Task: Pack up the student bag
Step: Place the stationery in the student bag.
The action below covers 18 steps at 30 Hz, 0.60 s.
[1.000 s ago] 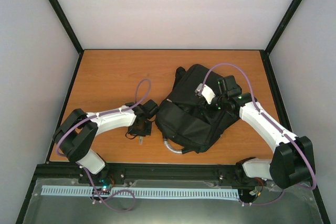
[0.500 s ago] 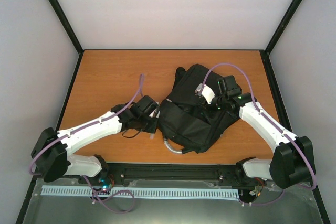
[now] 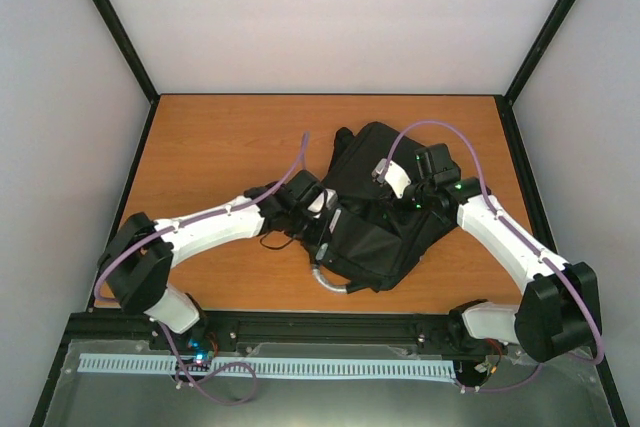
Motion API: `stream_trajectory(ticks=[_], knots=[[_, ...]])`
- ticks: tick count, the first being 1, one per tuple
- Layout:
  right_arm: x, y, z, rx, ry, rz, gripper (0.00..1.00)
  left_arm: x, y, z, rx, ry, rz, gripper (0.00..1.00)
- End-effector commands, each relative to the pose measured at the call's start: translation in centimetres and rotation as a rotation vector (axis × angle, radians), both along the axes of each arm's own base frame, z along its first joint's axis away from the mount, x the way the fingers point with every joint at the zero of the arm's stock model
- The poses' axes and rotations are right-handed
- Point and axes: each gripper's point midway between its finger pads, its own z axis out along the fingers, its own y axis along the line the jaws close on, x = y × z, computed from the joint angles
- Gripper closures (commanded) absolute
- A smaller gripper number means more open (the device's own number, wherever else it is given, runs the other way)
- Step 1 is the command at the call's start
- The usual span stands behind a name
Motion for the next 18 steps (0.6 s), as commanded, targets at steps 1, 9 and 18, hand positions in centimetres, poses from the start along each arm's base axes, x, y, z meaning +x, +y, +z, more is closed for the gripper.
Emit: stream_trajectory(ticks=[1, 9, 18], knots=[[-0.4, 1.0, 2.0, 0.054, -0.046, 0.044, 0.97, 1.5, -3.0, 1.9, -0.074, -0.065, -0.065, 0.99], [-0.5, 1.0, 1.9, 0.055, -0.039, 0.049, 0.97, 5.0, -5.8, 1.6, -0.034, -0.113, -0.072, 0.99], [-0.4, 0.9, 1.8, 0.049, -0.040, 0.045, 0.97, 8.3, -5.4, 1.2, 0.114, -0.172, 0.005, 0.94]])
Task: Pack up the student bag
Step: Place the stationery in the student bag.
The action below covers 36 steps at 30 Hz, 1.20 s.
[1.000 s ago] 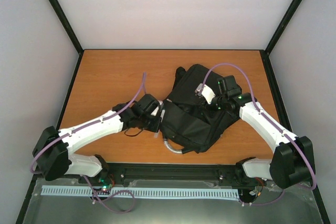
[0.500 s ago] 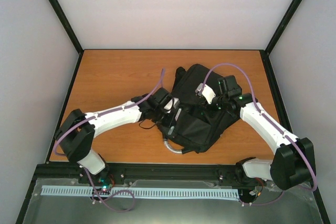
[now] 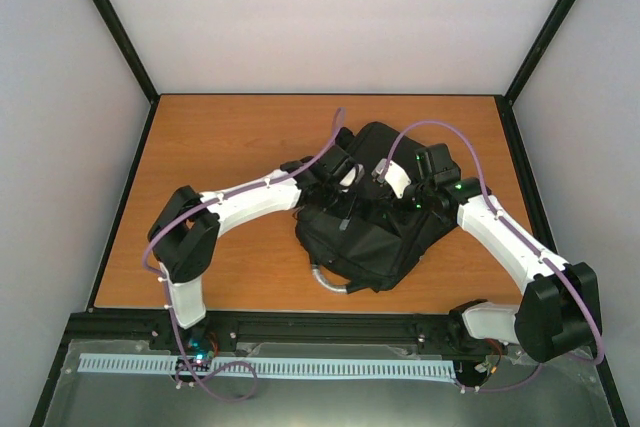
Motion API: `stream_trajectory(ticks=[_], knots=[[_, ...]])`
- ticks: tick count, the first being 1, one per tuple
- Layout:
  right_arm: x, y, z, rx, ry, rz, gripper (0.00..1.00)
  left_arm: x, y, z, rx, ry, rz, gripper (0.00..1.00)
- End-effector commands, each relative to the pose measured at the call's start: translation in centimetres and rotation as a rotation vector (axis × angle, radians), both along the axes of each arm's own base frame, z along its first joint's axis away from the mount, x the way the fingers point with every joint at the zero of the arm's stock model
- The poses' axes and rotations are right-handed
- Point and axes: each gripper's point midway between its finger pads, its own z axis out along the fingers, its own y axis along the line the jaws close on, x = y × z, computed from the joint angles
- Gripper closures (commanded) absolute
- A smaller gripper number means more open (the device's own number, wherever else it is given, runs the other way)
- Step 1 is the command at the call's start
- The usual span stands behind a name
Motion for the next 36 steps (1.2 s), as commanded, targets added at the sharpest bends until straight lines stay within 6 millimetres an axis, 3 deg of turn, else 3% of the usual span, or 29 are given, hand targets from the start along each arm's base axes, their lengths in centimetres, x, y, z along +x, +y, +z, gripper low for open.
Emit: stream_trajectory(ticks=[1, 5, 9, 17, 22, 28, 36], knots=[[-0.4, 0.9, 1.6, 0.048, -0.033, 0.044, 0.97, 0.6, 0.7, 1.0, 0.055, -0.056, 0.012, 0.90], [-0.4, 1.0, 1.3, 0.045, -0.023, 0.049, 0.97, -0.5, 1.9, 1.7, 0.047, -0.057, 0.011, 0.56], [-0.4, 1.0, 1.2, 0.045, -0.022, 0.052, 0.97, -2.0, 3.2, 2.8, 0.020, -0.060, 0.013, 0.45], [-0.3, 1.0, 1.2, 0.042, -0.023, 0.051, 0.97, -5.0, 4.3, 1.5, -0.050, 0.000, 0.017, 0.48], [-0.4, 1.0, 1.2, 0.044, -0.021, 0.051, 0.97, -5.4, 5.1, 0.0, -0.011, 0.019, 0.041, 0.57], [-0.4, 1.0, 1.2, 0.045, -0.019, 0.052, 0.97, -5.4, 3.7, -0.3, -0.048, 0.048, 0.010, 0.74], [-0.4, 1.0, 1.1, 0.044, -0.017, 0.051, 0.97, -4.7, 2.7, -0.9, -0.030, 0.059, 0.001, 0.78]])
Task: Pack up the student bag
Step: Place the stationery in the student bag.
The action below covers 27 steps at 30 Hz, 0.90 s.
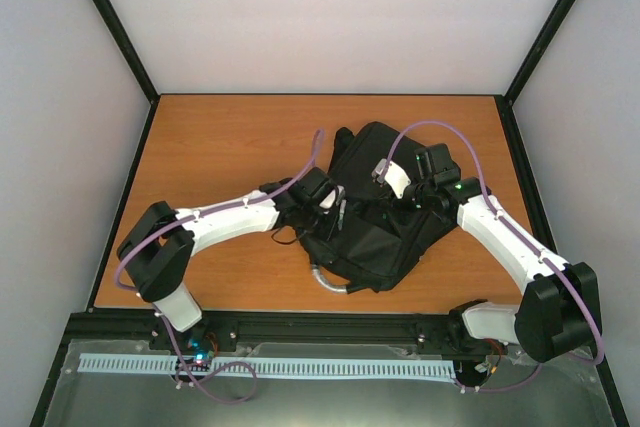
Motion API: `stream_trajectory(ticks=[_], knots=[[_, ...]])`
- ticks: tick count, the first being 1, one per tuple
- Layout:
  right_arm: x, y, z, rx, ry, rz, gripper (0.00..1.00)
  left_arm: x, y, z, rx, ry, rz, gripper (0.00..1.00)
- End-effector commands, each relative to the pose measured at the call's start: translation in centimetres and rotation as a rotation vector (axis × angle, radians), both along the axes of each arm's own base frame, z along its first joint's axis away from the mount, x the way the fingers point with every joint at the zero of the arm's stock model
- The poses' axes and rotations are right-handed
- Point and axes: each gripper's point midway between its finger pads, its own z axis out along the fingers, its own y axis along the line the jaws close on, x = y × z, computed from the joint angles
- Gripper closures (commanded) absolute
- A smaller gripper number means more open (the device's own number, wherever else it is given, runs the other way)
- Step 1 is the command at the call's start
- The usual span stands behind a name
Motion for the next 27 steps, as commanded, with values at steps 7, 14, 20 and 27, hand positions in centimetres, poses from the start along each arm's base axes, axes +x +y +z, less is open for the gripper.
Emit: stream_trajectory(ticks=[7, 14, 20, 27], knots=[[-0.4, 1.0, 1.1, 0.046, -0.014, 0.049, 0.97, 2.6, -2.1, 1.0, 0.008, -0.076, 0.019, 0.89], [-0.4, 1.0, 1.1, 0.044, -0.016, 0.046, 0.97, 5.8, -2.4, 2.0, 0.055, -0.182, 0.082, 0.95], [-0.4, 1.0, 1.1, 0.042, -0.017, 0.045, 0.97, 8.5, -3.7, 3.5, 0.009, -0.288, 0.140, 0.96], [-0.4, 1.0, 1.1, 0.042, -0.018, 0.045, 0.97, 9.5, -5.2, 3.4, -0.033, -0.290, 0.165, 0.96]])
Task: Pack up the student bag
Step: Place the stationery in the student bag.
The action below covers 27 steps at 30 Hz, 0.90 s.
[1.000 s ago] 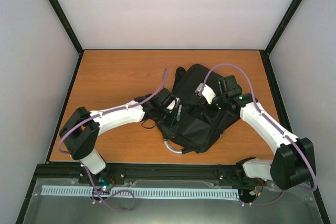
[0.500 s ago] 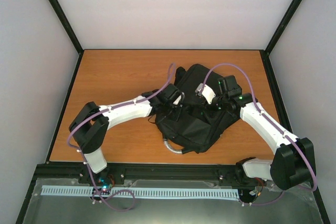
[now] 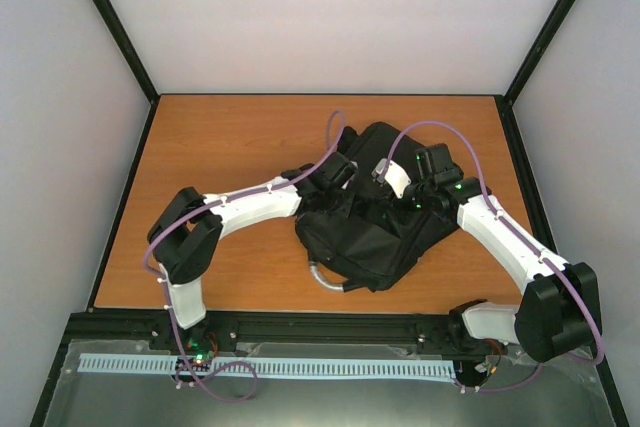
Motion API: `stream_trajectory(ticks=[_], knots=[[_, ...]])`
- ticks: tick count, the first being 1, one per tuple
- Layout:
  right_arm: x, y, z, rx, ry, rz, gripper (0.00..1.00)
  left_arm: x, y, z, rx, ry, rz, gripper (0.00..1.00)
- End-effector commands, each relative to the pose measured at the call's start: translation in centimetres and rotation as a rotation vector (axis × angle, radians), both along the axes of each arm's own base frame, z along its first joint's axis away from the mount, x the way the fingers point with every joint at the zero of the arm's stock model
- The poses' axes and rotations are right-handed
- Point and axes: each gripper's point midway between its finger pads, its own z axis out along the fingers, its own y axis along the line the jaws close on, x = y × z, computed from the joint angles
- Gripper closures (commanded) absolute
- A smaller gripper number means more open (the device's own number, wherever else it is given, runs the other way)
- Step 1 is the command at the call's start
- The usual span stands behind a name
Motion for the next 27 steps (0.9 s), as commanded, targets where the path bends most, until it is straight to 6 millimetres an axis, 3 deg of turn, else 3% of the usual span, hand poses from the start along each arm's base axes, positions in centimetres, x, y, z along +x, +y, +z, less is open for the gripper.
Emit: stream_trajectory(ticks=[1, 8, 13, 19, 23, 27], knots=[[-0.5, 1.0, 1.1, 0.045, -0.014, 0.049, 0.97, 1.8, -2.2, 2.5, -0.103, -0.085, 0.037, 0.95], [-0.5, 1.0, 1.1, 0.044, -0.015, 0.049, 0.97, -0.5, -0.4, 4.1, -0.150, -0.070, 0.034, 0.82], [-0.4, 1.0, 1.1, 0.044, -0.014, 0.048, 0.95, -3.6, 2.1, 4.7, -0.143, -0.022, -0.002, 0.60], [-1.0, 1.3, 0.9, 0.054, 0.013, 0.084, 0.61, -5.0, 6.0, 4.0, -0.074, -0.036, 0.062, 0.42], [-1.7, 2.0, 2.9, 0.106, 0.020, 0.115, 0.52, -4.7, 7.7, 3.3, -0.053, -0.010, 0.122, 0.35], [-0.5, 0.7, 5.3, 0.136, -0.013, 0.047, 0.52, -3.3, 9.2, 3.4, -0.094, 0.014, 0.185, 0.29]])
